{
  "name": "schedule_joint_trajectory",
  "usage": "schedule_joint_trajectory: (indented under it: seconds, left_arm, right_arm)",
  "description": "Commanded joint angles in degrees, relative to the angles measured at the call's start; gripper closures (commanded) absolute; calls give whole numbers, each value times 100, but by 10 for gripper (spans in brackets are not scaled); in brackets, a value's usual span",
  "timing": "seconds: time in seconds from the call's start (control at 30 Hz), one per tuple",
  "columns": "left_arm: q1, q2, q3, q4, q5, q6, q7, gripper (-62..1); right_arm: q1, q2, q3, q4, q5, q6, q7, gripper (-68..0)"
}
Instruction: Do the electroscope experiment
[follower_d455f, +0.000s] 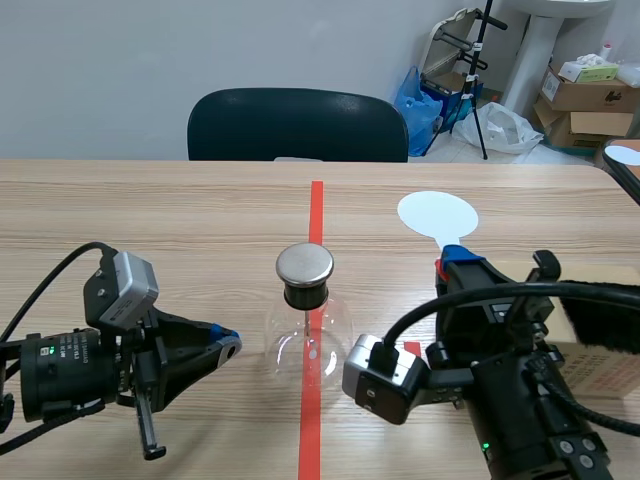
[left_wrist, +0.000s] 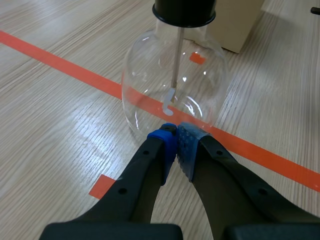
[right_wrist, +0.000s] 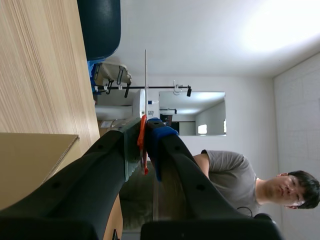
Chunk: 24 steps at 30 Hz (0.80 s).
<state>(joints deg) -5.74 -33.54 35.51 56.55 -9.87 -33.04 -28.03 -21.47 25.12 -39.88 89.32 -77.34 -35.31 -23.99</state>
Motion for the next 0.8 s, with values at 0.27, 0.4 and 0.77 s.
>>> schedule_joint_trajectory:
  seconds: [0.27,0.4,0.77]
  left_arm:
    - [-13,57,7,37,208,-9,-350,-26]
    - [-13,96,7,37,208,-7,-343,-26]
    - [-13,116,7,37,205,-7,-341,-26]
  right_arm:
    - [83,44,37,85,-205,50,125,-9]
    - [83,44,37,85,-243,50,122,-9]
    - [83,44,37,85,-238,50,120,-9]
